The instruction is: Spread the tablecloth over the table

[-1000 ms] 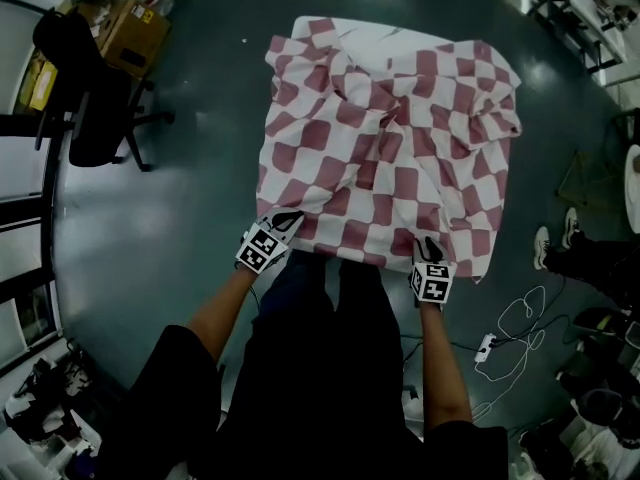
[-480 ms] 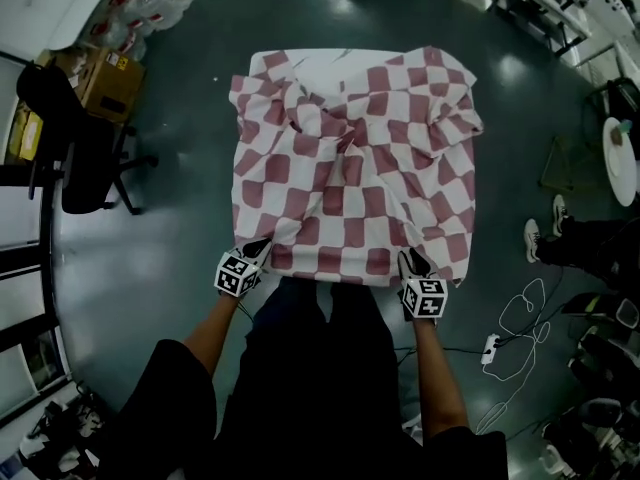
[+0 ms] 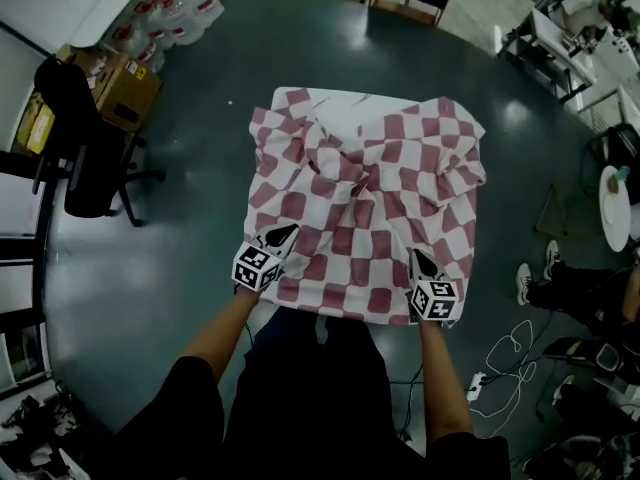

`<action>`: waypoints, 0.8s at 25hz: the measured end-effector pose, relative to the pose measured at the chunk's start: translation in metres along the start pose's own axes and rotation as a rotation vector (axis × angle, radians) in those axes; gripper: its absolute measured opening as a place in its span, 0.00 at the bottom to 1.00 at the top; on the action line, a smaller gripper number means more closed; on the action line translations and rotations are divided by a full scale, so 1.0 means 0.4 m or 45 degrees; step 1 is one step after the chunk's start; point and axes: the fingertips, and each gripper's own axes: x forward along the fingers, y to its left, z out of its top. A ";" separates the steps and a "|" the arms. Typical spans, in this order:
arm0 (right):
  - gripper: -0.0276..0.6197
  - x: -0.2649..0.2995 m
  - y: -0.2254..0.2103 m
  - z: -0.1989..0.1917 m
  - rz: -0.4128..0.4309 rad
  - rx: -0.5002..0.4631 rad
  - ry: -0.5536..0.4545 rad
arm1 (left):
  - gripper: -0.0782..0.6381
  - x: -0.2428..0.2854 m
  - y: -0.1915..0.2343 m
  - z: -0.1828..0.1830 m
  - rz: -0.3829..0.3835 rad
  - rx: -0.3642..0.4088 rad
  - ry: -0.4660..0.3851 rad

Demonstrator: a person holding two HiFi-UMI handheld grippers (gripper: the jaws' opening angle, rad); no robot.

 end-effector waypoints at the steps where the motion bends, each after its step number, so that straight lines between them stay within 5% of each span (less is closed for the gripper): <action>1: 0.07 0.013 0.014 0.027 -0.010 -0.007 -0.010 | 0.13 0.009 0.020 0.033 -0.008 0.023 -0.022; 6: 0.07 0.063 0.093 0.115 -0.062 -0.059 -0.013 | 0.13 0.042 0.120 0.147 -0.042 0.044 -0.093; 11: 0.07 0.094 0.060 0.213 -0.156 -0.145 -0.003 | 0.13 0.090 0.232 0.184 -0.031 0.073 -0.051; 20: 0.19 0.316 -0.047 0.413 -0.077 -0.277 0.030 | 0.14 0.200 0.405 0.210 0.094 0.071 0.059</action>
